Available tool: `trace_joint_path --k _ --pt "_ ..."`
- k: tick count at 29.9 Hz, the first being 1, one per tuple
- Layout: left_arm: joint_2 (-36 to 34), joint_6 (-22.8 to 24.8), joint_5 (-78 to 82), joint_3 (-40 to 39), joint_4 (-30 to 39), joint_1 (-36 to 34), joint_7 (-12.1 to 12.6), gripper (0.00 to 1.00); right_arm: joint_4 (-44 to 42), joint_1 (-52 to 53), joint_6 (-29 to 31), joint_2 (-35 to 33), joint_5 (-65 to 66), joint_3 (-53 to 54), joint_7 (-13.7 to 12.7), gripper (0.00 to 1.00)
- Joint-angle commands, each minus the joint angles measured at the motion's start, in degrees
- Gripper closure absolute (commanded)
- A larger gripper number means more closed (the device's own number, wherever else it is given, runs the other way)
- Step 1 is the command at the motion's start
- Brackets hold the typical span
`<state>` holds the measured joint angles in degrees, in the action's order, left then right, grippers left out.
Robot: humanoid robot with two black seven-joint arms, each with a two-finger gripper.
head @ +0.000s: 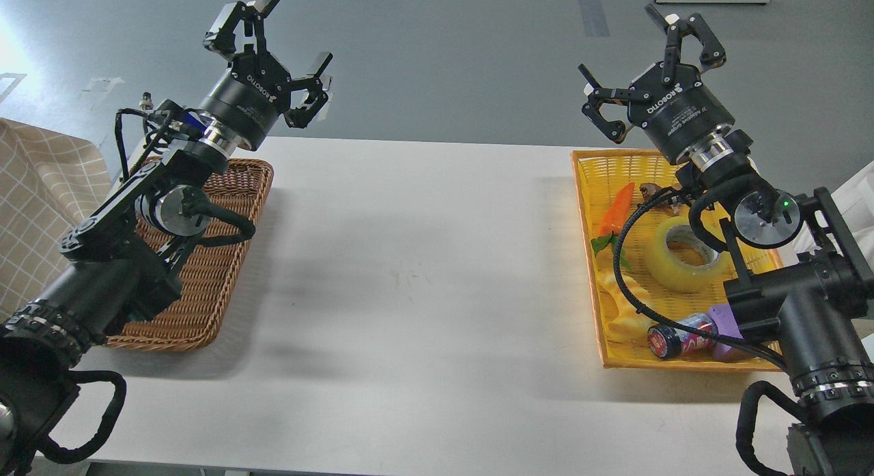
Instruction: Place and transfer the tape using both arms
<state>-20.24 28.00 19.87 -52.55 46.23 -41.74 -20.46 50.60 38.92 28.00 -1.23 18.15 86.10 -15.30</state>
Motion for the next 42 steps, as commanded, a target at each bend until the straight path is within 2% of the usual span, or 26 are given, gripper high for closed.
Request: trace_joint_path --k 1,42 --pt "0.2 0.0 0.08 0.08 0.0 -0.01 0.07 0.02 -0.07 0.01 0.0 -0.09 0.04 0.03 0.0 0.0" --pt "0.38 0.0 0.17 0.08 0.18 -0.62 0.42 0.02 0.64 -0.16 0.0 0.09 0.04 -0.15 0.09 0.0"
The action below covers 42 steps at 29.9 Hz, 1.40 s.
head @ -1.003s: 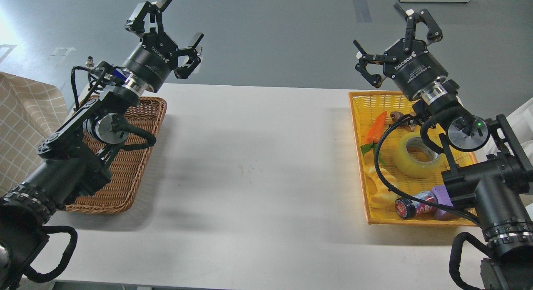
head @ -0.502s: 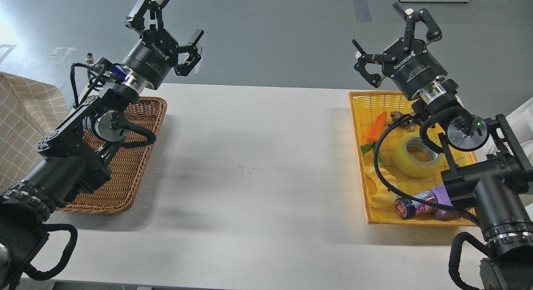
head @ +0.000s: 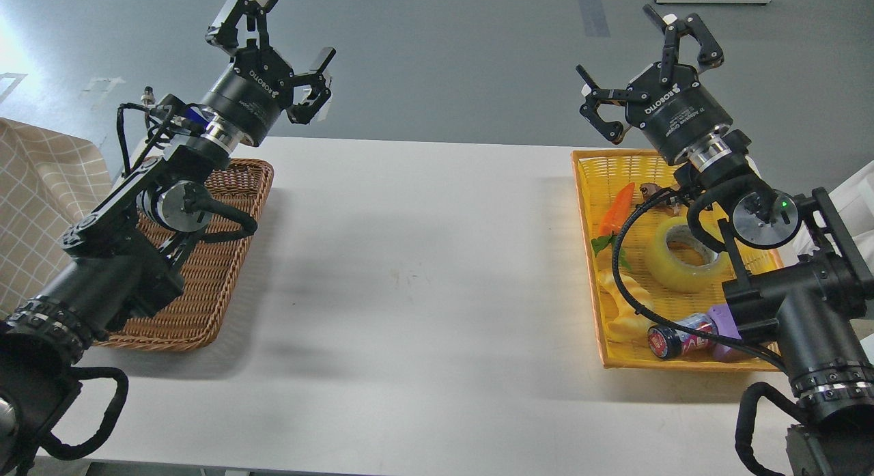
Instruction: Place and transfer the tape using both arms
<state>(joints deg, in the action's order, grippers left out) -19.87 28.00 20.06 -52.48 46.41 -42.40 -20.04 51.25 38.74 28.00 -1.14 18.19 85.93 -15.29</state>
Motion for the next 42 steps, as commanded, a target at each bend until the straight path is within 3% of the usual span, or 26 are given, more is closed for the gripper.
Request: trace_joint_path --k 1,42 --pt "-0.08 0.0 0.07 0.01 0.0 -0.05 0.09 0.02 0.0 0.02 0.0 0.0 0.0 0.03 -0.01 0.0" --pt "-0.08 0.0 -0.02 0.01 0.0 -0.14 0.09 0.02 0.17 0.29 0.0 0.0 0.0 -0.06 0.08 0.0"
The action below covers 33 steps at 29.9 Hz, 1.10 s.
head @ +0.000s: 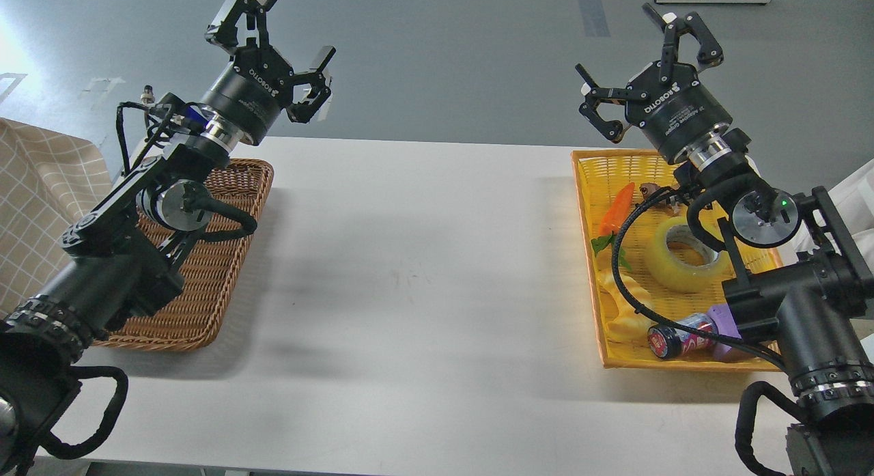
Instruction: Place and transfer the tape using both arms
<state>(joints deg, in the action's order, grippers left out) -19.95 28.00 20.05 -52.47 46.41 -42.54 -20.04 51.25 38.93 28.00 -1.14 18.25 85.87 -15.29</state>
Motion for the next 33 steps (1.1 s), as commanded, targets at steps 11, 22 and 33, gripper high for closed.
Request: trace_joint_path --k 11,22,33 --pt "-0.09 0.0 0.08 0.0 0.17 -0.08 0.18 0.02 0.43 0.62 0.0 -0.26 0.12 -1.92 0.0 0.0" --pt "-0.09 0.0 0.08 0.0 0.26 -0.08 0.18 0.02 1.75 0.71 0.0 -3.24 0.74 -7.02 0.17 0.0" --pt "-0.35 0.0 0.08 -0.09 0.44 -0.17 0.09 0.02 7.55 0.97 0.0 -17.91 1.0 -17.56 0.7 0.0"
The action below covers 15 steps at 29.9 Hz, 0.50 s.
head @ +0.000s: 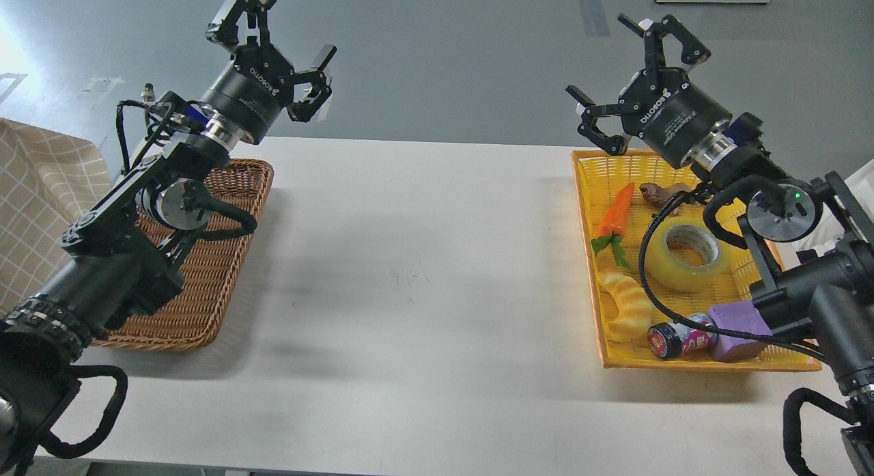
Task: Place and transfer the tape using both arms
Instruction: 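Move the right gripper over the yellow tape roll in the yellow basket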
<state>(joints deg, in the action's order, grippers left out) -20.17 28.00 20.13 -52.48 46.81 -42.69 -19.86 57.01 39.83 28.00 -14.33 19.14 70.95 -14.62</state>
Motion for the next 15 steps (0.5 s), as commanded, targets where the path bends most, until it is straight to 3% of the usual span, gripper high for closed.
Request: trace_joint_path --k 1,7,15 --pt "-0.13 0.0 0.0 -0.08 0.03 -0.03 -0.09 0.02 2.13 0.07 0.0 -5.79 0.11 -3.26 0.03 0.0" --pt "-0.13 0.0 0.0 -0.08 0.03 -0.64 0.0 0.02 5.13 0.6 0.0 -13.88 2.22 -7.23 0.03 0.0" --pt "-0.04 0.0 0.0 -0.08 0.03 -0.82 0.0 0.02 11.88 0.34 0.0 -20.82 17.57 -8.1 0.03 0.0"
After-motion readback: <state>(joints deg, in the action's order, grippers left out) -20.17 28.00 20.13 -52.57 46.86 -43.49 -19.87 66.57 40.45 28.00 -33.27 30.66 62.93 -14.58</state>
